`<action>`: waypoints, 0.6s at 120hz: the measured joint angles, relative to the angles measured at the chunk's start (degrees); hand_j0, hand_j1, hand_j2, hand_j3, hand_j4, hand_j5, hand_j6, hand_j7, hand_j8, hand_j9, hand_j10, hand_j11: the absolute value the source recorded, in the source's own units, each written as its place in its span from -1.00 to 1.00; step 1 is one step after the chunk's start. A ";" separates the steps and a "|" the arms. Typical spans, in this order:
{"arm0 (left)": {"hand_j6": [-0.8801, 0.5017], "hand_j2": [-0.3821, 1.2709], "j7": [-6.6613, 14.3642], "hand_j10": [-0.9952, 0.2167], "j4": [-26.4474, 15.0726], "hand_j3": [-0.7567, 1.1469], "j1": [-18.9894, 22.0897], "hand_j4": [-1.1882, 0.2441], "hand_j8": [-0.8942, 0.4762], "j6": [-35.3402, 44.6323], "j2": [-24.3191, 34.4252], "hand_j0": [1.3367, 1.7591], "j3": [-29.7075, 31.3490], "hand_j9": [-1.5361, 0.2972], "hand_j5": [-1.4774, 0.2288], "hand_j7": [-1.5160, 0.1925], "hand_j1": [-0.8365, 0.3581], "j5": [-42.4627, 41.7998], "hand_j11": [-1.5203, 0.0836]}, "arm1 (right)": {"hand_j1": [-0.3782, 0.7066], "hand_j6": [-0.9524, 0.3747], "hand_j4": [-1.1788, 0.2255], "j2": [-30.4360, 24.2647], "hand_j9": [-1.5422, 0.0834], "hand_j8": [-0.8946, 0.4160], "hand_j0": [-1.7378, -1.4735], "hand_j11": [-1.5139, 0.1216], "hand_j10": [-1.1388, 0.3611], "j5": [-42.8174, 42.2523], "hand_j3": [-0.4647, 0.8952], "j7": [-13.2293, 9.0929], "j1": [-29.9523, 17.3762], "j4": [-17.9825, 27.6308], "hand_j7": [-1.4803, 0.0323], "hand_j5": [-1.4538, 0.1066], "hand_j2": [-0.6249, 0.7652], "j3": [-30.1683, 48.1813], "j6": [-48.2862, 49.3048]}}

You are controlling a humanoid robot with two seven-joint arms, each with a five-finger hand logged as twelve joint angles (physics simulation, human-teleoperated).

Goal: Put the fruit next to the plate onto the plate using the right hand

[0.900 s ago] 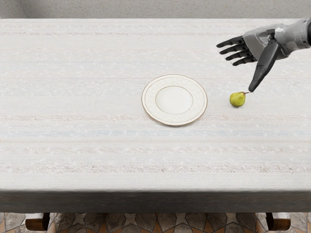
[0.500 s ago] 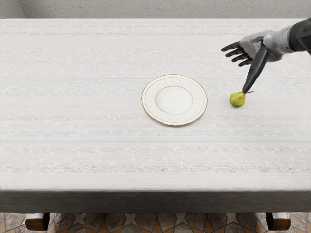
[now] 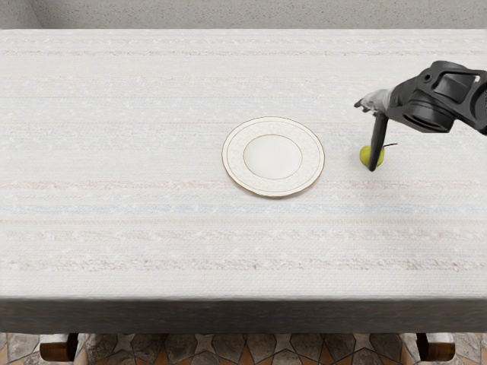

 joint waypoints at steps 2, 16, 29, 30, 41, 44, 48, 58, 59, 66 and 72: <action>0.27 -0.54 0.00 0.64 0.00 -0.21 0.00 0.65 0.30 0.00 0.00 0.52 0.00 0.67 0.72 0.77 0.98 0.00 0.89 | -0.95 0.43 0.68 0.06 0.90 0.36 -0.40 0.85 0.52 -0.05 -0.32 0.00 -0.16 -0.06 0.96 0.86 -0.10 -0.10 -0.30; 0.27 -0.54 0.00 0.64 0.00 -0.21 0.00 0.65 0.30 0.04 0.00 0.52 0.00 0.67 0.72 0.77 0.98 0.00 0.89 | -0.95 0.43 0.68 0.30 0.90 0.36 -0.40 0.85 0.52 -1.76 -0.32 0.00 -1.99 -0.29 0.96 0.86 -0.10 -0.45 -4.21; 0.27 -0.54 0.00 0.64 0.00 -0.21 0.00 0.65 0.30 0.02 0.00 0.52 0.00 0.67 0.72 0.77 0.98 0.00 0.89 | -0.95 0.43 0.68 0.69 0.90 0.36 -0.40 0.85 0.52 -3.43 -0.32 0.00 -3.59 -0.32 0.96 0.86 -0.10 -0.53 -9.17; 0.27 -0.54 0.00 0.64 0.00 -0.21 0.00 0.65 0.30 0.03 0.00 0.52 0.00 0.67 0.72 0.77 0.98 0.00 0.89 | -0.95 0.43 0.68 0.76 0.90 0.36 -0.40 0.85 0.52 -3.50 -0.32 0.00 -3.69 -0.32 0.96 0.86 -0.10 -0.54 -9.54; 0.27 -0.54 0.00 0.64 0.00 -0.21 0.00 0.65 0.30 0.02 0.00 0.52 0.00 0.67 0.72 0.77 0.98 0.00 0.89 | -0.95 0.43 0.68 1.30 0.90 0.36 -0.40 0.85 0.52 -4.00 -0.32 0.00 -4.62 -0.31 0.96 0.86 -0.10 -0.57 -12.45; 0.27 -0.54 0.00 0.64 0.00 -0.21 0.00 0.65 0.30 0.03 0.00 0.52 0.00 0.67 0.72 0.77 0.98 0.00 0.89 | -0.95 0.43 0.68 1.45 0.90 0.36 -0.40 0.85 0.52 -4.08 -0.32 0.00 -4.85 -0.31 0.96 0.86 -0.10 -0.58 -12.98; 0.27 -0.54 0.00 0.64 0.00 -0.21 0.00 0.65 0.30 0.04 0.00 0.52 0.00 0.67 0.72 0.77 0.98 0.00 0.89 | -0.95 0.43 0.68 1.64 0.90 0.36 -0.40 0.85 0.52 -4.15 -0.32 0.00 -5.12 -0.31 0.96 0.86 -0.10 -0.58 -13.51; 0.27 -0.54 0.00 0.64 0.00 -0.21 0.00 0.65 0.30 0.04 0.00 0.52 0.00 0.67 0.72 0.77 0.98 0.00 0.89 | -0.95 0.43 0.68 1.93 0.90 0.36 -0.40 0.85 0.52 -4.27 -0.32 0.00 -5.82 -0.30 0.96 0.86 -0.10 -0.59 -14.33; 0.27 -0.54 0.00 0.64 0.00 -0.21 0.00 0.65 0.30 0.04 0.00 0.52 0.00 0.67 0.72 0.77 0.98 0.00 0.89 | -0.95 0.43 0.68 1.94 0.90 0.36 -0.40 0.85 0.52 -4.27 -0.32 0.00 -5.88 -0.30 0.96 0.86 -0.10 -0.59 -14.39; 0.27 -0.54 0.00 0.64 0.00 -0.21 0.01 0.65 0.30 0.04 0.00 0.52 0.00 0.67 0.72 0.77 0.98 0.00 0.89 | -0.95 0.43 0.68 2.00 0.90 0.36 -0.40 0.85 0.52 -4.31 -0.32 0.00 -6.41 -0.26 0.96 0.86 -0.10 -0.60 -14.95; 0.27 -0.54 0.00 0.64 0.00 -0.21 0.00 0.65 0.30 0.04 0.00 0.52 -0.01 0.67 0.72 0.77 0.98 0.00 0.89 | -0.95 0.43 0.68 2.08 0.90 0.36 -0.40 0.85 0.52 -4.33 -0.32 0.00 -6.92 -0.24 0.96 0.86 -0.10 -0.60 -15.67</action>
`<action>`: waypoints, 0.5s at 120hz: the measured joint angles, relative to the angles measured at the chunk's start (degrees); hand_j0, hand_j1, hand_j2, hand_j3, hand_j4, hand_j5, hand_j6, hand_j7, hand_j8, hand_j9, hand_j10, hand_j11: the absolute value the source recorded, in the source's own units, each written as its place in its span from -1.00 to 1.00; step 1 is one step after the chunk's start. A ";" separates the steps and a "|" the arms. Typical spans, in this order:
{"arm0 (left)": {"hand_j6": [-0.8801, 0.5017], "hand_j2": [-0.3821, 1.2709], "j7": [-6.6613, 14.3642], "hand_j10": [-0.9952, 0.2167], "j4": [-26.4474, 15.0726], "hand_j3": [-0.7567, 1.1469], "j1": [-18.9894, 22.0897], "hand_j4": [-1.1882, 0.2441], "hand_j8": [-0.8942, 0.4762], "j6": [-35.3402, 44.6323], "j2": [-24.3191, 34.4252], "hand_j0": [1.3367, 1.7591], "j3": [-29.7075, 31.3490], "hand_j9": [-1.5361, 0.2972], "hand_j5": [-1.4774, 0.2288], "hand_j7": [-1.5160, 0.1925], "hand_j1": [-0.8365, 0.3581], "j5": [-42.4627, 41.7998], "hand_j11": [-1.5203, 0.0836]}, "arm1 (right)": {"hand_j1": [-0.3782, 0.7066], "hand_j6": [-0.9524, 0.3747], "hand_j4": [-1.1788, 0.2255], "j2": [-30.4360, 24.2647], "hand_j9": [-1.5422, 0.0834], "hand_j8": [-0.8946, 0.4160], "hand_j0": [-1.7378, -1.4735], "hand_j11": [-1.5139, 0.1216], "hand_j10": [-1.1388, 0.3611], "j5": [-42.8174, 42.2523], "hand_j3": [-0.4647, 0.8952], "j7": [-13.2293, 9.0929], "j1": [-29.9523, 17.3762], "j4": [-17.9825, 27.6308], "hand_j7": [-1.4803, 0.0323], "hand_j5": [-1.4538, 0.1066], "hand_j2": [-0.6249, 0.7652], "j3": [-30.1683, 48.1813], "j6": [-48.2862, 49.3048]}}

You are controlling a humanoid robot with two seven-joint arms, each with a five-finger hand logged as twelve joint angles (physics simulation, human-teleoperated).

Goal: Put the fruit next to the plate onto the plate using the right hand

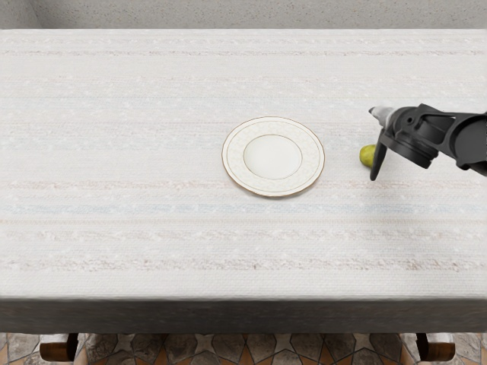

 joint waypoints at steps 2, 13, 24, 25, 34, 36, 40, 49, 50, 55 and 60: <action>0.27 -0.54 0.00 0.64 0.00 -0.21 0.00 0.65 0.30 0.00 0.00 0.52 0.00 0.67 0.72 0.77 0.98 0.00 0.89 | -0.95 0.43 0.68 0.01 0.90 0.36 -0.40 0.85 0.52 -0.01 -0.32 0.00 -0.13 0.00 0.96 0.86 -0.10 -0.01 -0.20; 0.27 -0.54 0.00 0.64 0.00 -0.21 0.01 0.65 0.30 -0.02 0.00 0.52 0.00 0.67 0.72 0.77 0.98 0.00 0.89 | -0.94 0.43 0.67 -0.01 0.89 0.36 -0.40 0.85 0.51 -0.07 -0.32 0.00 -0.74 0.01 0.95 0.86 -0.10 0.00 -1.11; 0.27 -0.54 0.00 0.64 0.00 -0.21 0.00 0.65 0.30 -0.02 0.00 0.52 0.00 0.67 0.72 0.77 0.98 0.00 0.89 | -0.90 0.40 0.65 0.02 0.87 0.33 -0.40 0.82 0.49 -0.09 -0.32 0.00 -1.17 0.02 0.92 0.83 -0.10 0.00 -2.40; 0.27 -0.54 0.00 0.64 0.00 -0.21 0.00 0.65 0.30 -0.02 0.00 0.52 0.00 0.67 0.72 0.77 0.98 0.00 0.89 | -0.90 0.40 0.65 0.01 0.86 0.33 -0.40 0.82 0.49 -0.09 -0.32 0.00 -1.20 0.02 0.92 0.83 -0.11 0.00 -2.49; 0.27 -0.54 0.00 0.64 0.00 -0.21 0.01 0.65 0.30 -0.03 0.00 0.52 0.01 0.67 0.72 0.77 0.98 0.00 0.89 | -0.84 0.36 0.61 -0.04 0.82 0.29 -0.40 0.77 0.45 -0.10 -0.32 0.00 -1.35 0.01 0.87 0.78 -0.11 0.01 -3.00; 0.27 -0.54 0.00 0.64 0.00 -0.21 0.00 0.65 0.30 -0.02 0.00 0.52 0.00 0.67 0.72 0.77 0.98 0.00 0.89 | -0.83 0.35 0.60 -0.06 0.81 0.28 -0.40 0.76 0.44 -0.10 -0.32 0.00 -1.37 0.00 0.86 0.77 -0.11 0.01 -3.07; 0.27 -0.54 0.00 0.64 0.00 -0.21 0.00 0.65 0.30 -0.01 0.00 0.52 0.00 0.67 0.72 0.77 0.98 0.00 0.89 | -0.80 0.33 0.58 -0.07 0.79 0.26 -0.40 0.75 0.43 -0.12 -0.32 0.00 -1.42 -0.02 0.85 0.75 -0.12 0.01 -3.21; 0.27 -0.54 0.00 0.64 0.00 -0.21 0.00 0.65 0.30 -0.03 0.00 0.52 0.00 0.67 0.72 0.77 0.98 0.00 0.89 | -0.76 0.30 0.56 -0.06 0.76 0.23 -0.40 0.72 0.40 -0.22 -0.32 0.00 -1.57 -0.01 0.81 0.72 -0.12 0.02 -3.78; 0.27 -0.54 0.00 0.64 0.00 -0.21 0.00 0.65 0.30 -0.03 0.00 0.52 0.00 0.67 0.72 0.77 0.98 0.00 0.89 | -0.76 0.30 0.55 -0.05 0.76 0.23 -0.40 0.72 0.40 -0.24 -0.32 0.00 -1.59 -0.01 0.81 0.72 -0.12 0.02 -3.84; 0.27 -0.54 0.00 0.64 0.00 -0.21 0.04 0.65 0.30 -0.01 0.00 0.52 0.00 0.67 0.72 0.77 0.98 0.00 0.89 | -0.74 0.29 0.54 0.08 0.75 0.22 -0.40 0.70 0.39 -0.32 -0.32 0.00 -1.64 -0.01 0.80 0.71 -0.13 0.05 -4.07; 0.27 -0.54 0.00 0.64 0.00 -0.21 0.00 0.65 0.30 0.00 0.00 0.52 0.00 0.67 0.72 0.77 0.98 0.00 0.89 | -0.73 0.28 0.53 0.26 0.74 0.21 -0.40 0.69 0.38 -0.39 -0.32 0.00 -1.66 0.00 0.79 0.70 -0.13 0.06 -4.22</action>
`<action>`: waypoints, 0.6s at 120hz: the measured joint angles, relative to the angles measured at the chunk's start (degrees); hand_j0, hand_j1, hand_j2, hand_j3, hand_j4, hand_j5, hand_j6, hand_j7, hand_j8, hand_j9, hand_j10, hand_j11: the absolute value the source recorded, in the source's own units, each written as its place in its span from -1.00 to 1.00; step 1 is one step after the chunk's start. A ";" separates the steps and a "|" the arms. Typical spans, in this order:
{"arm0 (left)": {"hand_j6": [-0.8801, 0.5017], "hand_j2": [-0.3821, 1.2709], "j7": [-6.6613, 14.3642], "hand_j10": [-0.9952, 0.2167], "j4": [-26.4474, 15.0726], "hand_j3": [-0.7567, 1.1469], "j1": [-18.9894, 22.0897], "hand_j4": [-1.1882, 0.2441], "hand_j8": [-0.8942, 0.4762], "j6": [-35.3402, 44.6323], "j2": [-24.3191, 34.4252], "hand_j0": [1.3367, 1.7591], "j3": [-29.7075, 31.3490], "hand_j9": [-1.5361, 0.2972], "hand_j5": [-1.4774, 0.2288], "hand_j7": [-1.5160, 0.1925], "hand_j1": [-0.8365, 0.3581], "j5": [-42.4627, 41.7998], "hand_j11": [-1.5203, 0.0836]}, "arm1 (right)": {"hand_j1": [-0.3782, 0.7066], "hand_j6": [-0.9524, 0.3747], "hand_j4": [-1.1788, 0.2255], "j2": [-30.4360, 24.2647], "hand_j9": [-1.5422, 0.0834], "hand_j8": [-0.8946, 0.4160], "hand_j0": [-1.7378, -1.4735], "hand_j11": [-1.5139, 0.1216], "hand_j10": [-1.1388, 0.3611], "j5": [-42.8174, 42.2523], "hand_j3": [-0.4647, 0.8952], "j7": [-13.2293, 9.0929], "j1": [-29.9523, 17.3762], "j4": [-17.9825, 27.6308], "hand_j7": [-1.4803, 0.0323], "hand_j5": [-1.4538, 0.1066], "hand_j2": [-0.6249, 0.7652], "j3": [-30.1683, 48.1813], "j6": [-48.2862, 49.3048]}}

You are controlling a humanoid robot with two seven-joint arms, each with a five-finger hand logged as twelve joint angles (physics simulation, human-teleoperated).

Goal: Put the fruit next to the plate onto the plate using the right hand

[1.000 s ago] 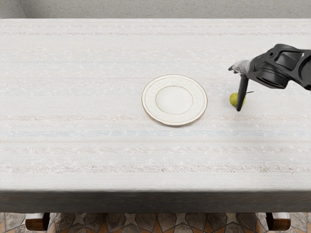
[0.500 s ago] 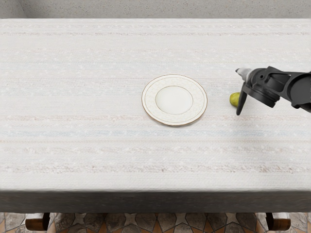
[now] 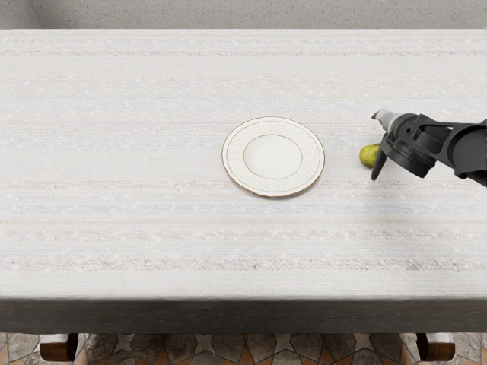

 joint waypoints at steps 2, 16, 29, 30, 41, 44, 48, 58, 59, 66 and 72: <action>0.27 -0.54 0.00 0.64 0.00 -0.21 0.00 0.65 0.30 0.01 0.00 0.52 0.00 0.67 0.72 0.77 0.98 0.00 0.89 | -0.72 0.28 0.53 0.12 0.74 0.21 -0.40 0.69 0.38 -0.02 -0.32 0.00 -0.01 0.00 0.78 0.69 -0.13 0.00 -0.05; 0.27 -0.54 0.00 0.64 0.00 -0.21 0.00 0.65 0.30 0.01 0.00 0.52 0.00 0.67 0.72 0.77 0.98 0.00 0.89 | -0.70 0.26 0.52 0.77 0.72 0.19 -0.40 0.67 0.37 -0.11 -0.32 0.00 -0.07 -0.02 0.77 0.68 -0.13 0.02 -0.27; 0.27 -0.54 0.00 0.64 0.01 -0.21 0.02 0.65 0.30 0.01 0.00 0.52 0.00 0.67 0.72 0.77 0.98 0.00 0.89 | -0.66 0.23 0.49 0.94 0.69 0.16 -0.40 0.65 0.34 -0.13 -0.32 0.00 -0.11 -0.05 0.73 0.65 -0.14 0.03 -0.32; 0.27 -0.54 0.00 0.64 0.01 -0.21 0.05 0.65 0.30 0.00 0.00 0.52 0.00 0.67 0.72 0.77 0.98 0.00 0.89 | -0.65 0.23 0.48 0.94 0.68 0.16 -0.40 0.64 0.34 -0.13 -0.32 0.00 -0.12 -0.06 0.73 0.64 -0.14 0.03 -0.32; 0.27 -0.54 0.00 0.64 0.00 -0.21 0.00 0.65 0.30 0.00 0.00 0.52 0.00 0.67 0.72 0.77 0.98 0.00 0.89 | -0.56 0.17 0.43 0.78 0.62 0.10 -0.40 0.57 0.28 -0.05 -0.32 0.00 -0.11 -0.06 0.66 0.57 -0.15 0.03 -0.31; 0.27 -0.54 0.00 0.64 0.00 -0.21 0.04 0.65 0.30 0.00 0.00 0.52 0.00 0.67 0.72 0.77 0.98 0.00 0.89 | -0.55 0.15 0.42 0.71 0.61 0.08 -0.40 0.56 0.27 -0.04 -0.32 0.00 -0.11 -0.07 0.64 0.56 -0.15 0.03 -0.30; 0.27 -0.54 0.00 0.64 0.00 -0.21 0.00 0.65 0.30 -0.01 0.00 0.52 0.00 0.67 0.72 0.77 0.98 0.00 0.89 | -0.52 0.14 0.40 0.63 0.59 0.07 -0.40 0.55 0.26 -0.02 -0.32 0.00 -0.10 -0.07 0.63 0.54 -0.15 0.03 -0.30; 0.27 -0.54 0.00 0.64 0.00 -0.21 0.00 0.65 0.30 -0.03 0.00 0.52 0.00 0.67 0.72 0.77 0.98 0.00 0.89 | -0.47 0.10 0.37 0.53 0.55 0.03 -0.40 0.50 0.23 0.00 -0.32 0.00 -0.10 -0.07 0.58 0.50 -0.16 0.03 -0.30; 0.27 -0.54 0.00 0.64 0.00 -0.21 0.00 0.65 0.30 -0.02 0.00 0.52 0.00 0.67 0.72 0.77 0.98 0.00 0.89 | -0.46 0.10 0.36 0.52 0.55 0.02 -0.40 0.50 0.22 0.00 -0.32 0.00 -0.09 -0.07 0.58 0.50 -0.16 0.03 -0.30; 0.27 -0.54 0.00 0.64 0.00 -0.21 0.04 0.65 0.30 -0.02 0.00 0.52 0.00 0.67 0.72 0.77 0.98 0.00 0.89 | -0.43 0.08 0.34 0.47 0.52 0.00 -0.40 0.48 0.20 0.01 -0.32 0.00 -0.08 -0.07 0.56 0.47 -0.17 0.03 -0.30; 0.27 -0.54 0.00 0.64 0.00 -0.21 0.00 0.65 0.30 -0.03 0.00 0.52 0.00 0.67 0.72 0.77 0.98 0.00 0.89 | -0.41 0.07 0.33 0.45 0.51 -0.01 -0.40 0.47 0.19 0.01 -0.32 0.00 -0.11 -0.07 0.54 0.46 -0.17 0.03 -0.30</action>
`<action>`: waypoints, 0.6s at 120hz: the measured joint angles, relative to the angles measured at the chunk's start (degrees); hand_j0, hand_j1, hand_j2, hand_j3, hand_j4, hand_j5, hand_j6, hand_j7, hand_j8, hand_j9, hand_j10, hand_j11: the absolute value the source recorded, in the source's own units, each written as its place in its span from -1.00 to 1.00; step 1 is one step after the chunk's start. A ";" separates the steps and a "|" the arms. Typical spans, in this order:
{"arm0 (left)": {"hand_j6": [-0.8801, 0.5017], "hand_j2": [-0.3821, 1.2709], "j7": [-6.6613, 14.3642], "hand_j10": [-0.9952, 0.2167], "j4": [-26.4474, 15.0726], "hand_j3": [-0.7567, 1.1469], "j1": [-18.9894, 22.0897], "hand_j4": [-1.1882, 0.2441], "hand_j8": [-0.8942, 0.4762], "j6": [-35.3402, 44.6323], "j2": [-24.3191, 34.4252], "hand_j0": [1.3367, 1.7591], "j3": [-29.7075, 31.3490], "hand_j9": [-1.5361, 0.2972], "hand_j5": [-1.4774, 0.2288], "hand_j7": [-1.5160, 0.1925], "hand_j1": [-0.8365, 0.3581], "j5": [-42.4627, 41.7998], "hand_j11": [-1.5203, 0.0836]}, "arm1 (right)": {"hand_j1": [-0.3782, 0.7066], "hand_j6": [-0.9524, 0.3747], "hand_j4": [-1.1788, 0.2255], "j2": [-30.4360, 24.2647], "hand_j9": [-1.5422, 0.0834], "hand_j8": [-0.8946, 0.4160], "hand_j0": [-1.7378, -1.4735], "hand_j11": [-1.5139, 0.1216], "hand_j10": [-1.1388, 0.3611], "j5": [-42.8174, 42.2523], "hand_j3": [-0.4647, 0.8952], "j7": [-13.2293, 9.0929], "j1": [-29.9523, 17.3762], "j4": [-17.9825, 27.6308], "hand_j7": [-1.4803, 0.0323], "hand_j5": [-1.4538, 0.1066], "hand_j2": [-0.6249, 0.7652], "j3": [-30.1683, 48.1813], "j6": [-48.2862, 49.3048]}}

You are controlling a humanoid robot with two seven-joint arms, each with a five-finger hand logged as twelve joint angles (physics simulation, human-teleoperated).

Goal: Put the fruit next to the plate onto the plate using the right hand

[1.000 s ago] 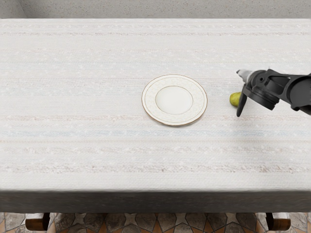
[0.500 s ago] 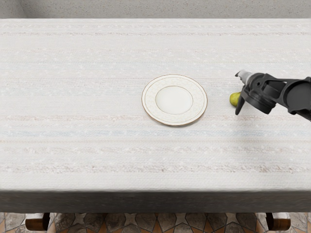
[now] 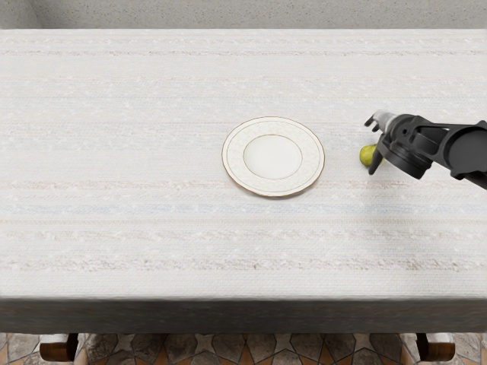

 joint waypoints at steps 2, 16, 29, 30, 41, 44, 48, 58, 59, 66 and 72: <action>0.27 -0.54 0.00 0.64 0.00 -0.21 0.04 0.65 0.30 0.00 0.00 0.52 0.00 0.67 0.72 0.77 0.98 0.00 0.89 | -0.41 0.06 0.33 -0.01 0.51 -0.01 -0.40 0.46 0.19 0.00 -0.32 0.00 -0.01 0.00 0.54 0.46 -0.17 0.00 0.00; 0.27 -0.54 0.00 0.64 0.00 -0.21 0.00 0.65 0.30 0.00 0.00 0.52 0.00 0.67 0.72 0.77 0.98 0.00 0.89 | -0.38 0.04 0.31 0.02 0.49 -0.03 -0.40 0.44 0.17 0.00 -0.32 0.00 -0.26 0.00 0.52 0.44 -0.17 0.00 0.00; 0.27 -0.54 0.00 0.64 0.00 -0.21 0.00 0.65 0.30 0.01 0.00 0.52 0.00 0.67 0.72 0.77 0.98 0.00 0.89 | -0.37 0.03 0.30 0.05 0.48 -0.04 -0.40 0.43 0.16 0.00 -0.32 0.00 -0.37 0.00 0.50 0.42 -0.17 0.00 0.00; 0.27 -0.54 0.00 0.64 0.00 -0.21 0.00 0.65 0.30 0.01 0.00 0.52 0.00 0.67 0.72 0.77 0.98 0.00 0.89 | -0.36 0.03 0.30 0.05 0.47 -0.04 -0.40 0.43 0.16 0.00 -0.32 0.00 -0.37 0.00 0.50 0.42 -0.17 0.00 0.00; 0.27 -0.54 0.00 0.64 0.00 -0.21 0.01 0.65 0.30 0.02 0.00 0.52 0.00 0.67 0.72 0.77 0.98 0.00 0.89 | -0.35 0.02 0.29 0.00 0.46 -0.05 -0.40 0.42 0.15 0.01 -0.32 0.00 -0.41 0.00 0.49 0.41 -0.18 0.00 0.00; 0.27 -0.54 0.00 0.64 0.00 -0.21 0.00 0.65 0.30 0.02 0.00 0.52 0.00 0.67 0.72 0.77 0.98 0.00 0.89 | -0.34 0.01 0.28 -0.02 0.46 -0.06 -0.40 0.41 0.15 0.02 -0.32 0.00 -0.42 0.00 0.48 0.40 -0.18 0.00 0.00; 0.27 -0.54 0.00 0.64 0.00 -0.21 0.01 0.65 0.30 0.02 0.00 0.52 0.00 0.67 0.72 0.77 0.98 0.00 0.89 | -0.33 0.01 0.28 -0.04 0.45 -0.07 -0.40 0.41 0.14 0.02 -0.32 0.00 -0.43 0.00 0.48 0.40 -0.18 0.00 0.00; 0.27 -0.54 0.00 0.64 0.00 -0.21 0.00 0.65 0.30 0.01 0.00 0.52 0.00 0.67 0.72 0.77 0.98 0.00 0.89 | -0.31 0.00 0.27 -0.08 0.44 -0.08 -0.40 0.39 0.13 0.02 -0.32 0.00 -0.48 0.00 0.46 0.38 -0.18 -0.05 0.00; 0.27 -0.54 0.00 0.64 0.00 -0.21 0.00 0.65 0.30 0.01 0.00 0.52 0.00 0.67 0.72 0.77 0.98 0.00 0.89 | -0.31 -0.01 0.26 -0.09 0.43 -0.08 -0.40 0.39 0.13 0.03 -0.32 0.00 -0.48 0.00 0.46 0.38 -0.18 -0.05 0.00; 0.27 -0.54 0.00 0.64 0.00 -0.21 0.00 0.65 0.30 0.02 0.00 0.52 0.00 0.67 0.72 0.77 0.98 0.00 0.89 | -0.30 -0.01 0.26 -0.10 0.43 -0.09 -0.40 0.39 0.13 0.03 -0.32 0.00 -0.54 0.00 0.45 0.37 -0.18 -0.06 0.00; 0.27 -0.54 0.00 0.64 0.00 -0.21 0.07 0.65 0.30 0.02 0.00 0.52 0.00 0.67 0.72 0.77 0.98 0.00 0.89 | -0.29 -0.02 0.25 -0.08 0.42 -0.09 -0.40 0.38 0.12 0.02 -0.32 0.00 -0.76 0.00 0.45 0.37 -0.18 -0.04 0.00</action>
